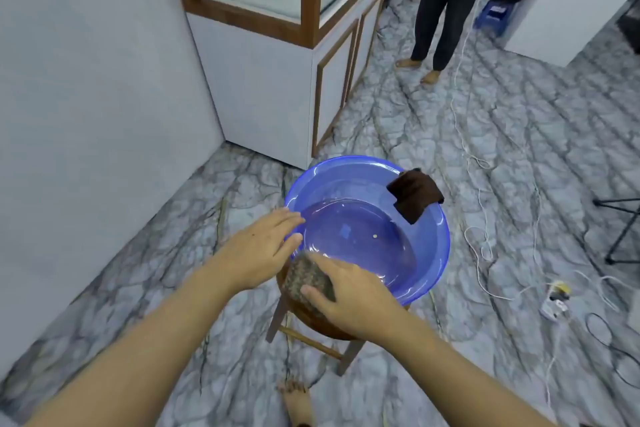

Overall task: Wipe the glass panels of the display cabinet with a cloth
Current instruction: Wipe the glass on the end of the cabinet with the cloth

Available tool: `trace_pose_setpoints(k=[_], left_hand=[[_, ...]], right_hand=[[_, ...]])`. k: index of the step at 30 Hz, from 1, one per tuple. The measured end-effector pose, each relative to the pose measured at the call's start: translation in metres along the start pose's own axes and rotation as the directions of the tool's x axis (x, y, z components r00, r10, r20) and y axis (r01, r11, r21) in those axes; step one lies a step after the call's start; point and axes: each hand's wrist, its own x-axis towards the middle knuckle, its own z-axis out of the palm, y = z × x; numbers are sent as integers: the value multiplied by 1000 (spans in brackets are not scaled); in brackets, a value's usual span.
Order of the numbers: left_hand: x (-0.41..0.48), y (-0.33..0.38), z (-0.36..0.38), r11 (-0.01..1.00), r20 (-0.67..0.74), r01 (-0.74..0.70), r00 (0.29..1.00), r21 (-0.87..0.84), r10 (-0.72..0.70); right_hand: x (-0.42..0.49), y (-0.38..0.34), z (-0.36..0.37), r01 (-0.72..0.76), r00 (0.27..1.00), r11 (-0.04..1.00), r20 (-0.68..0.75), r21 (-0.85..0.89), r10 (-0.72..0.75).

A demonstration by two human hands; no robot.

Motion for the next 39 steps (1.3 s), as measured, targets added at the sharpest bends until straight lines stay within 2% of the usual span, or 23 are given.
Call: trace_pose_setpoints(k=[4, 8, 13, 19, 22, 28, 33, 36, 39], left_hand=[[2, -10, 6, 993, 50, -105, 994, 50, 102], [2, -19, 7, 980, 43, -187, 982, 71, 184], [0, -28, 15, 977, 60, -208, 977, 43, 205], [4, -37, 21, 974, 46, -225, 973, 16, 224], [6, -38, 21, 976, 52, -218, 975, 7, 217], [7, -32, 14, 986, 26, -159, 987, -53, 161], [-4, -26, -14, 996, -58, -73, 996, -50, 70], [-20, -30, -38, 999, -128, 29, 991, -22, -31], [-46, -41, -67, 988, -190, 153, 970, -15, -153]], right_hand=[[2, 3, 11, -11, 1000, 999, 3, 44, 11], [6, 7, 15, -37, 999, 997, -26, 70, 39], [7, 5, 19, -34, 993, 992, -105, 121, 47], [2, 3, 20, -38, 971, 958, -217, 285, 103], [2, 2, 21, -44, 966, 948, -228, 315, 121], [3, 1, 8, -17, 947, 945, -297, 328, 120], [7, -8, -11, 71, 949, 951, -313, 300, 28], [20, -24, -21, 133, 945, 947, -326, 292, -32], [47, -53, -29, 235, 946, 932, -286, 277, -154]])
